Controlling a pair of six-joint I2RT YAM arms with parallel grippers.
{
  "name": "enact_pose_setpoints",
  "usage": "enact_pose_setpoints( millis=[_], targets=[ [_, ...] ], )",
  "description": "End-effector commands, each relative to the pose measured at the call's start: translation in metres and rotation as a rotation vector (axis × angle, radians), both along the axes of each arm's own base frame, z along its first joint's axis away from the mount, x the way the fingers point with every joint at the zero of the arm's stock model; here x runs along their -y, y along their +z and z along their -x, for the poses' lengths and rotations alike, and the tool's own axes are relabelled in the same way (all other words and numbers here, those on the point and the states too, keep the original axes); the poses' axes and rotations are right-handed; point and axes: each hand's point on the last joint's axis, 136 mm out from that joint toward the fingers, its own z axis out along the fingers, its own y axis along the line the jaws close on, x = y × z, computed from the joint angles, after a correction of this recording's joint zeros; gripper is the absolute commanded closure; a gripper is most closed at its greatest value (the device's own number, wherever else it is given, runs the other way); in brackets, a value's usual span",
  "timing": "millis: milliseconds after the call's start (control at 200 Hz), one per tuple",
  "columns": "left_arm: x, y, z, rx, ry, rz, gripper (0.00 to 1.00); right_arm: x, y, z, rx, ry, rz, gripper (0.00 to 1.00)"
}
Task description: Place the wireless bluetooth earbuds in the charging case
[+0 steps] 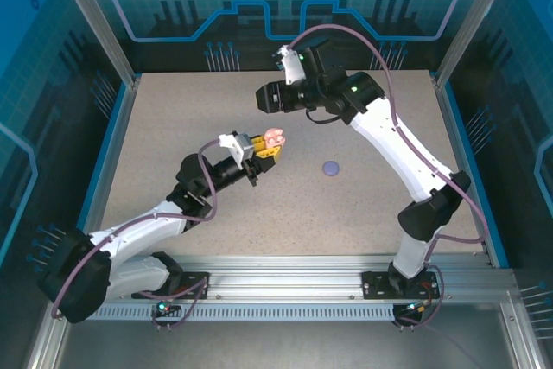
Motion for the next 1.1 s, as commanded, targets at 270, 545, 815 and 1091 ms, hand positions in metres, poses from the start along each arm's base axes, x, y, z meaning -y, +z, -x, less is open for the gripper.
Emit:
enact_pose_setpoints(
  millis=[270,545,815,1091],
  targets=[
    [0.009,0.020,0.004,0.046,-0.039,0.009,1.00,-0.003,-0.028,0.006,-0.104,0.091,0.075,0.46],
    [0.011,0.020,0.002,0.046,-0.039,0.005,1.00,-0.002,-0.036,0.011,-0.131,0.111,0.091,0.49],
    [0.010,0.021,0.000,0.050,-0.030,0.006,1.00,0.000,-0.042,0.020,-0.149,0.124,0.093,0.54],
    [0.009,0.021,-0.002,0.060,-0.013,0.004,1.00,0.019,-0.032,0.041,-0.124,0.103,0.080,0.62]
  ],
)
